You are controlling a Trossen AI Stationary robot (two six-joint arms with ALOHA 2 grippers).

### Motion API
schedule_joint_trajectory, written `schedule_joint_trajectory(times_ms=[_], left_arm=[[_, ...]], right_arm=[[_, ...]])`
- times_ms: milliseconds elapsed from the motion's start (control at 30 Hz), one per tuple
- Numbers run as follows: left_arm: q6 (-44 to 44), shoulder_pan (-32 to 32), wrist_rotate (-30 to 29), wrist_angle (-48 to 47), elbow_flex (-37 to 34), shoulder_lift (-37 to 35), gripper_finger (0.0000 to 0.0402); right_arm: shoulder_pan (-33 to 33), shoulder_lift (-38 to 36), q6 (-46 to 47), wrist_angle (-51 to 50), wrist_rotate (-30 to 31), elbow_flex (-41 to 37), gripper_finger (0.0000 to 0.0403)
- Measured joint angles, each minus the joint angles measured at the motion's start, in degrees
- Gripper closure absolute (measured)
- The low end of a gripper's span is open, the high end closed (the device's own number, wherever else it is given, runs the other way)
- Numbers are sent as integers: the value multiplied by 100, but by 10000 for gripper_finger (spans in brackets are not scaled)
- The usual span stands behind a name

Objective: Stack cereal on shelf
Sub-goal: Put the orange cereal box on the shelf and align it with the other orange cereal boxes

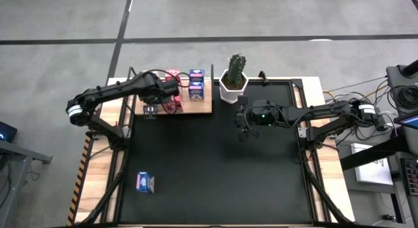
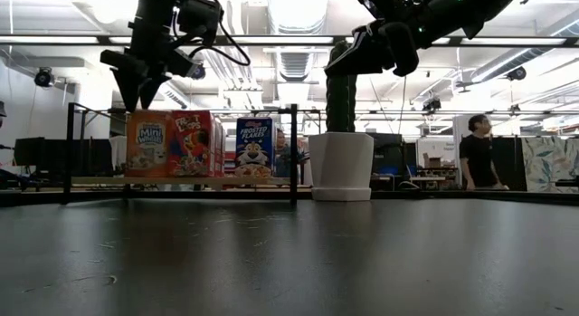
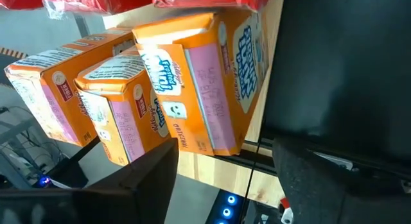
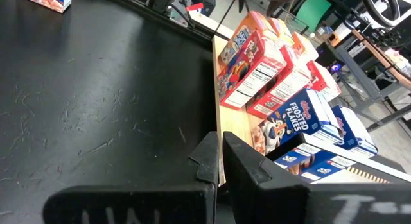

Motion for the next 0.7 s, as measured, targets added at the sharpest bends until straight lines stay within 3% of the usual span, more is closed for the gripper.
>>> schedule_joint_trajectory(times_ms=[200, 333, 433, 600, 700], left_arm=[[-9, -7, 2, -324, 281, 2, 163], [-3, -7, 47, -221, 666, -107, 186], [34, 29, 62, 285, 813, -312, 240], [14, 222, 369, 882, 569, -703, 374], [-106, 304, 347, 1255, 218, -855, 386]], right_arm=[[0, 2, 0, 0, 0, 0, 392], [0, 1, 0, 0, 2, 0, 392], [0, 0, 0, -3, 2, 0, 392], [0, 2, 0, -50, 4, 0, 392], [0, 2, 0, -50, 4, 0, 392]])
